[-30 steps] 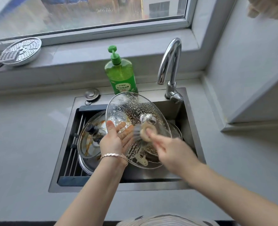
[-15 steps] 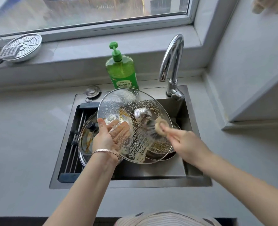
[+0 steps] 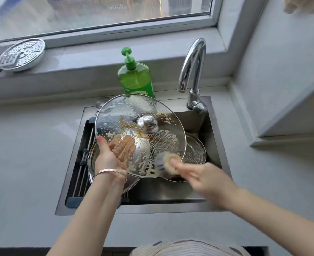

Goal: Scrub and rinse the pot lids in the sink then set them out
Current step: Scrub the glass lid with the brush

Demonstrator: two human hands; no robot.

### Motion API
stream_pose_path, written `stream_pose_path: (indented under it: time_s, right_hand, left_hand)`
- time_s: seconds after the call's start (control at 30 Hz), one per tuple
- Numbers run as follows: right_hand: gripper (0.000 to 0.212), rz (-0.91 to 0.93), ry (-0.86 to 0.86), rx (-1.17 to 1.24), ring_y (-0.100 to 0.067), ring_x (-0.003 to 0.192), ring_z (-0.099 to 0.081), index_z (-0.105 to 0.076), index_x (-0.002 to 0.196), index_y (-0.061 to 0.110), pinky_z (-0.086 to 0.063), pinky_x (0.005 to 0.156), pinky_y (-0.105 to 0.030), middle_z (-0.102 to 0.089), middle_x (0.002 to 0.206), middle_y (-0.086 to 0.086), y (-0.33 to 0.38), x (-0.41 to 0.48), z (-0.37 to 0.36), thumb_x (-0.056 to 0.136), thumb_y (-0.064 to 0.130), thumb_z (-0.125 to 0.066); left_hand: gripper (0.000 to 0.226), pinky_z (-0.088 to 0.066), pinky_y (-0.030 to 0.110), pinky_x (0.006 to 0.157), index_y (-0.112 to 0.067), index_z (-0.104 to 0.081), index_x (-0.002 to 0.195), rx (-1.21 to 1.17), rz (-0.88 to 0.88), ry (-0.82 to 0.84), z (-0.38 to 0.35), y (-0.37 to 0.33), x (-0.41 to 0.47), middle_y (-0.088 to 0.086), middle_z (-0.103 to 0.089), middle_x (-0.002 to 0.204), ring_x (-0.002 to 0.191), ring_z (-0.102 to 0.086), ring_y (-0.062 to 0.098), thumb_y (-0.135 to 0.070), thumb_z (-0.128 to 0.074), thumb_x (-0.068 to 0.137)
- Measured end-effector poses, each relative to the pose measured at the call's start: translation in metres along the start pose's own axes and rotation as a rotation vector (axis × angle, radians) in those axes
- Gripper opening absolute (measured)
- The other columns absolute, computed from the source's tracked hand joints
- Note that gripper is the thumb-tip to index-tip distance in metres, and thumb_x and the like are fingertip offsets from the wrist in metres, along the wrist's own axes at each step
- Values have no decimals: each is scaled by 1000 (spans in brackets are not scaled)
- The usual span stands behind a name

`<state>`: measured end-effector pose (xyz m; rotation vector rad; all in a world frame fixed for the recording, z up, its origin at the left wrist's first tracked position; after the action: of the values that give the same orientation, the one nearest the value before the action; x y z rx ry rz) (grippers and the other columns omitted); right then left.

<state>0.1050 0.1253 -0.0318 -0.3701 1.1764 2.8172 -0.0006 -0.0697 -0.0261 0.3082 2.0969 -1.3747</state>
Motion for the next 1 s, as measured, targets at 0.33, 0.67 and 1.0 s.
stream_pose_path:
  time_s: [0.33,0.67,1.0]
  right_hand:
    - [40,-229,-137,143,-23,114,-58,-43,124,57,-45,96,-37,-64,122,-2,-45,18,27,95,30,-47]
    - [40,-261,-172,190,-18,118,-54,-46,132,42,-40,99,-32,-59,129,2,-45,28,40,95,26,-47]
    - [41,-166,-73,138,-16,121,-51,-45,132,42,-37,95,-21,-56,131,7,-25,31,38,96,23,-46]
  left_hand:
    - [52,-55,35,78,-10,-60,91,-16,6,-7,3,1,-6,4,-73,69,65,-71,16,-55,-34,92]
    - [57,-57,37,78,-10,-62,98,119,5,54,2,0,-15,7,-74,80,70,-72,19,-60,-38,87]
    - [55,-58,34,64,-5,-60,94,181,44,108,5,4,-22,8,-73,73,64,-71,19,-55,-37,89]
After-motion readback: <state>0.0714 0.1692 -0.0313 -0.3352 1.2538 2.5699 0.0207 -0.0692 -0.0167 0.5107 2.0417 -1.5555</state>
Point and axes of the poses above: each hand's wrist, its own x-axis towards the middle knuckle, its own z-axis out of the back of the hand, y = z × x, the point moved 7 cm from there along x, towards the middle knuckle
